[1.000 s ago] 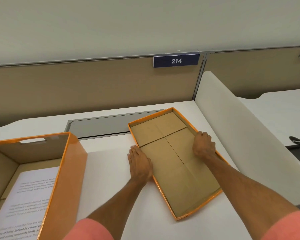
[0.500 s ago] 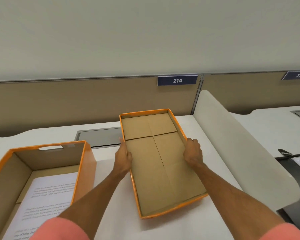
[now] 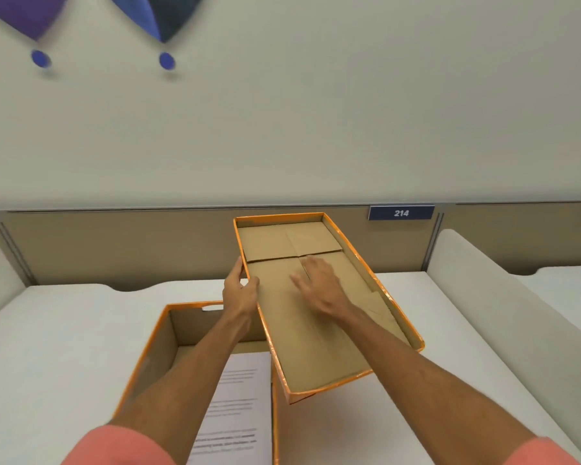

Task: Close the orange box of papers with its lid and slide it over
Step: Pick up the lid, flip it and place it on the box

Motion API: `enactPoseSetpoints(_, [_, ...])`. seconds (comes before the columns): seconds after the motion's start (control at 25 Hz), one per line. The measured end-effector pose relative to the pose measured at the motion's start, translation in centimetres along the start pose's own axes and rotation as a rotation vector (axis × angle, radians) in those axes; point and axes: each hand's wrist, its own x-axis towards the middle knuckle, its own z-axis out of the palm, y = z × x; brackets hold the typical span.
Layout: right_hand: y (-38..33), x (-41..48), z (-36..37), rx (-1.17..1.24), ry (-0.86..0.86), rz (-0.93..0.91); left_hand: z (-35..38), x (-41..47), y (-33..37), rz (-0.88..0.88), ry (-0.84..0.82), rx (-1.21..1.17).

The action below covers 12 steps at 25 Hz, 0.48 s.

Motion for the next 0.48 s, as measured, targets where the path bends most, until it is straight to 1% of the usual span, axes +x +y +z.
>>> enactPoseSetpoints(0.08, [-4.6,-0.1,1.5,0.017,-0.097,-0.138,-2.7,-0.1,1.2,-0.031,0.015,-0.124])
enactPoseSetpoints(0.16, [-8.1,-0.6,2.8,0.024,-0.133,-0.198,-5.0,-0.2,2.3,-0.110,0.058,-0.235])
enactPoseSetpoints(0.24, [-11.0,-1.4,3.9,0.042,-0.136,-0.250,-7.1,-0.3,3.2,-0.172,0.096,-0.326])
enactPoseSetpoints(0.32, [-13.5,-2.2,4.5,0.103,-0.123,-0.309,-8.8,-0.6,4.1,-0.201,0.098,-0.419])
enactPoseSetpoints(0.48, [-17.5,-3.1,3.9,0.222,-0.105,-0.407,-11.0,-1.3,5.5,-0.207,0.045,-0.540])
